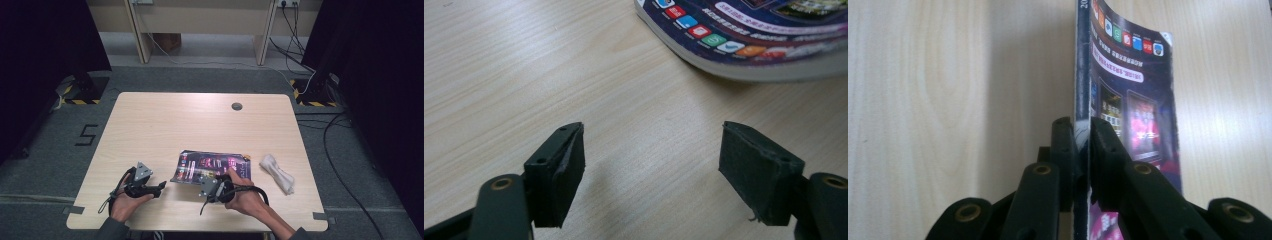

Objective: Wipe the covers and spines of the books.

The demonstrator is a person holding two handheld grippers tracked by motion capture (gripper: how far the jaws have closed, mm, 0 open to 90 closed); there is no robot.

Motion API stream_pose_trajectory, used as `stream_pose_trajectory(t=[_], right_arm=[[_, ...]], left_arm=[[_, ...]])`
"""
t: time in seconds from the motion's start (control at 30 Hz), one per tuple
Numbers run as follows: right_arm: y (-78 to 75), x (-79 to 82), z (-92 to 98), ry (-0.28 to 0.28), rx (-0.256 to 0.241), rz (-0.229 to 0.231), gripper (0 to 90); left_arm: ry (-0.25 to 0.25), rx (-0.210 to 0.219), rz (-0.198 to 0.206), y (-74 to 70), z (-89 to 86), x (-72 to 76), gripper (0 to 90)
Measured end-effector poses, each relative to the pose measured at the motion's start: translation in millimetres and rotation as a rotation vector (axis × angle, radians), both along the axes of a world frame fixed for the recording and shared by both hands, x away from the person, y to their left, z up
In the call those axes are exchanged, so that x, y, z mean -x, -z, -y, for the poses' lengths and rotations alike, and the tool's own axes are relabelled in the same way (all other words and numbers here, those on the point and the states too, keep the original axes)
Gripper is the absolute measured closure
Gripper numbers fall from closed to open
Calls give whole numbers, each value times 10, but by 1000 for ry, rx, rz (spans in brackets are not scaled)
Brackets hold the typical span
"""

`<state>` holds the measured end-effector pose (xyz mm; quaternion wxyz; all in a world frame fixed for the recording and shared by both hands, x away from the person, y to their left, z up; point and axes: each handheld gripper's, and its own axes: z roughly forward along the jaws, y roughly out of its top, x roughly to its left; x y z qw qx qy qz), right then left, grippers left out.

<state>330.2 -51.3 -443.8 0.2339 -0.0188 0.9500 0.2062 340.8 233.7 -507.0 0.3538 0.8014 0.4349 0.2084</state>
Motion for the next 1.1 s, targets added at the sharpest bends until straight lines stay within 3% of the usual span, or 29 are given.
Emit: stream_pose_trajectory(t=[0.37,0.83,1.1], right_arm=[[243,126,148,47,-97,-53,769],[361,157,209,81,-128,-119,701],[380,165,250,96,-135,-140,677]], left_arm=[[10,31,9,-16,79,7,216],[31,15,13,-16,143,15,206],[77,6,16,-7,248,5,202]])
